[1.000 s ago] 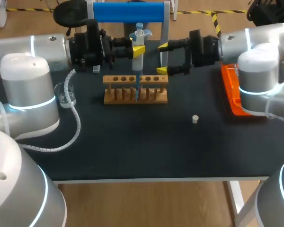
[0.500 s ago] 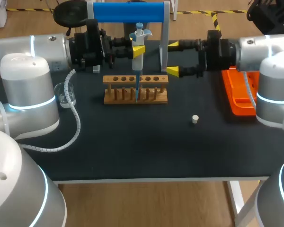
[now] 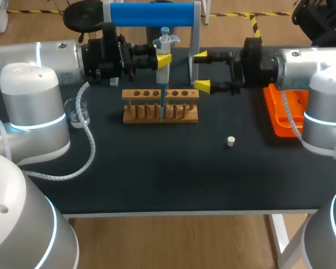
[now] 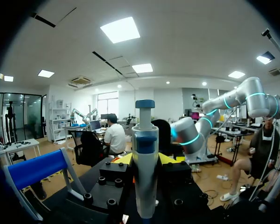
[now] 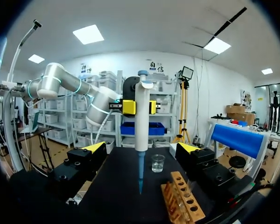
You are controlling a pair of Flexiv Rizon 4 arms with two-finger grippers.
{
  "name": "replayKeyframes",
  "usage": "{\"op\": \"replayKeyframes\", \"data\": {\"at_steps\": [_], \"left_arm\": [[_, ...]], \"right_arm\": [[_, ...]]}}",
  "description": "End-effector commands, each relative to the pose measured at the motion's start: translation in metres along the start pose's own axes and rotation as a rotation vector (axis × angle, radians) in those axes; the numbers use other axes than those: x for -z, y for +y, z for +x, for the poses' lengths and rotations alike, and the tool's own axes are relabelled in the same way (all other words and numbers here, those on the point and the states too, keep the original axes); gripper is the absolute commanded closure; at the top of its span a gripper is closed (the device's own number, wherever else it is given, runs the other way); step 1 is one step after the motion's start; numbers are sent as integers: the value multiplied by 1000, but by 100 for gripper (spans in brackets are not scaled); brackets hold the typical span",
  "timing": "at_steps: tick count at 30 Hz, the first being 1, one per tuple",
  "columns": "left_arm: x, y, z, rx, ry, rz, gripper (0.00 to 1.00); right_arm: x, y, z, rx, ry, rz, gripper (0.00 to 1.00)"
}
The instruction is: Invert the test tube, pick up the pipette, mount the tip to pipette, aspirate from beaker and dispense into the tube, eject the tip, return the pipette, and cap with the stopper.
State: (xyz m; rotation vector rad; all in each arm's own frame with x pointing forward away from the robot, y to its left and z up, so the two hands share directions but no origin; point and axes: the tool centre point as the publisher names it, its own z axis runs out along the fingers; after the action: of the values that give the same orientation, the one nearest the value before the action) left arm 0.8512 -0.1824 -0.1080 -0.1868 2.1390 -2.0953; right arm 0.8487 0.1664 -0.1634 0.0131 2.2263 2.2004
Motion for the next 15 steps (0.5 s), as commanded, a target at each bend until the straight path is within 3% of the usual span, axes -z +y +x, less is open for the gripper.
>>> {"op": "replayKeyframes", "data": {"at_steps": [1,7,15], "left_arm": [[0,0,1,-1,-1,3,100],[0,0,1,-1,-1,3,100],[0,0,1,-1,-1,3,100]], "right_arm": [[-15,-2,-3,-18,-8,-15,0],[-28,4,-1,-36,-4,-50,0],[-43,11,4,5,17,-51,9]]}}
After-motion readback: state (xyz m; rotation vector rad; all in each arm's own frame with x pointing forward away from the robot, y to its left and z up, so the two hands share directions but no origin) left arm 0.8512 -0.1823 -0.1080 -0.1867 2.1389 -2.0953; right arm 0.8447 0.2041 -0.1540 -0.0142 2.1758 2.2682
